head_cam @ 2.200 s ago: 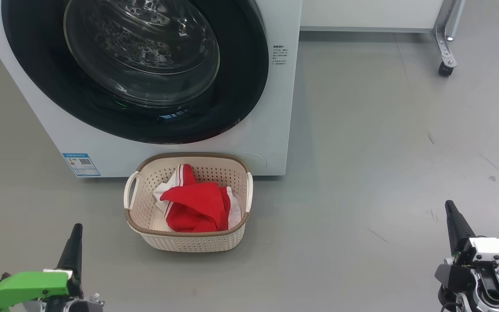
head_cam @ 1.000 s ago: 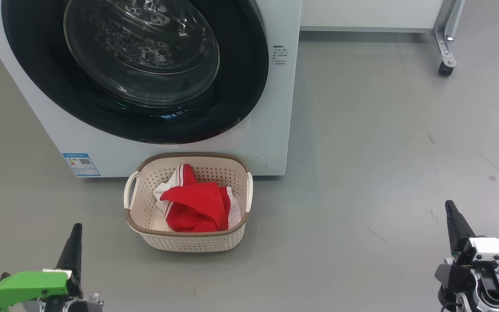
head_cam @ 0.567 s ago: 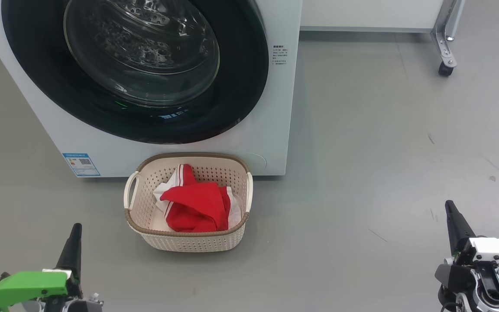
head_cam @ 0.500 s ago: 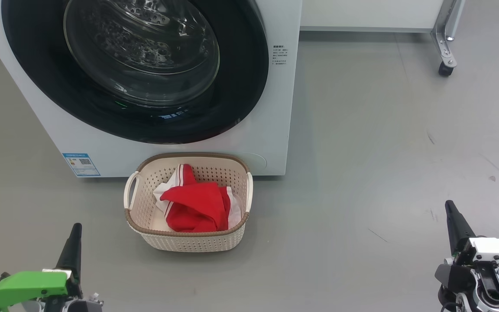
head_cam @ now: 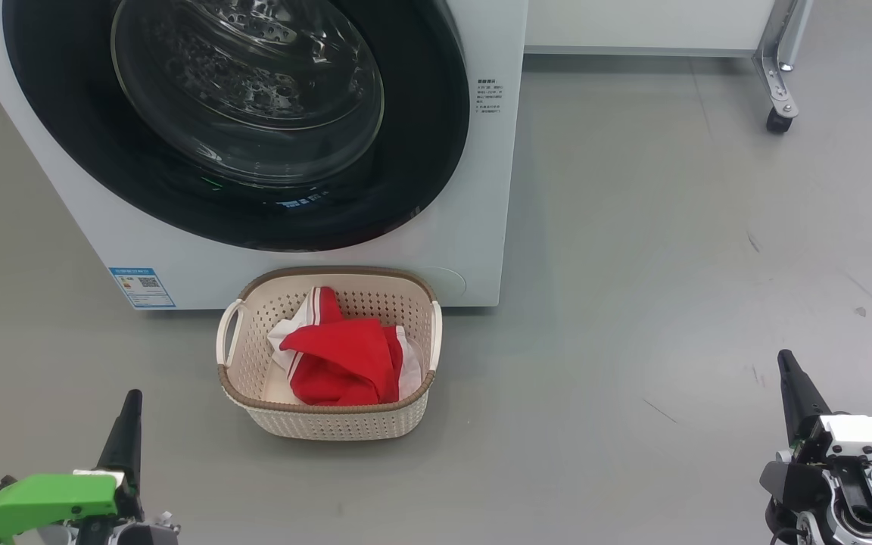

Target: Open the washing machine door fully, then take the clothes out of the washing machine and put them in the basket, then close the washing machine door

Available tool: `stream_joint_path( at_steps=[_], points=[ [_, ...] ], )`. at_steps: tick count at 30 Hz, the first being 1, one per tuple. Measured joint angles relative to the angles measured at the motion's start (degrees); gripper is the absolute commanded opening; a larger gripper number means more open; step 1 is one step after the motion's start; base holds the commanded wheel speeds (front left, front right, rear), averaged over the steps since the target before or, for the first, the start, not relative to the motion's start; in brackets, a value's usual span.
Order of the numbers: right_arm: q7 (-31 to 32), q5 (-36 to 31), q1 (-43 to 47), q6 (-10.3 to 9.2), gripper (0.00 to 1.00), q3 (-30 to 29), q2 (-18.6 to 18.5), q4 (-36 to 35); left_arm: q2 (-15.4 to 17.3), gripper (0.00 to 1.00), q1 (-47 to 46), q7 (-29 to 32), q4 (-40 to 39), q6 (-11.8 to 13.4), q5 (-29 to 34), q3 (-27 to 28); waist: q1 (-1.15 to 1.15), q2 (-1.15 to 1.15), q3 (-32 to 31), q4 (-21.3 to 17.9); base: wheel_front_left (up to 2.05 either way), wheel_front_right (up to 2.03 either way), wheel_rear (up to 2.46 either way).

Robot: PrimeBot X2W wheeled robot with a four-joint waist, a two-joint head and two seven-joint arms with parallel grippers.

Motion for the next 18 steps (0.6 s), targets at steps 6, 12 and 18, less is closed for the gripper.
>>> stream_joint_path(
  at_steps=[6,12,18],
  points=[
    [0.00,0.00,0.00,0.00,0.00,0.00,0.00,0.00,0.00,0.00,0.00,0.00,-0.03,0.00,0.00,0.07,0.00,0.00,0.00,0.00,0.00,0.00,0.00],
    [0.00,0.00,0.00,0.00,0.00,0.00,0.00,0.00,-0.01,0.00,0.00,0.01,-0.03,0.00,0.01,0.11,0.00,0.00,0.00,0.00,0.00,0.00,0.00],
    [0.00,0.00,0.00,0.00,0.00,0.00,0.00,0.00,-0.01,0.00,0.00,0.05,-0.04,0.00,0.01,0.13,0.00,0.00,0.00,0.00,0.00,0.00,0.00]
  ],
)
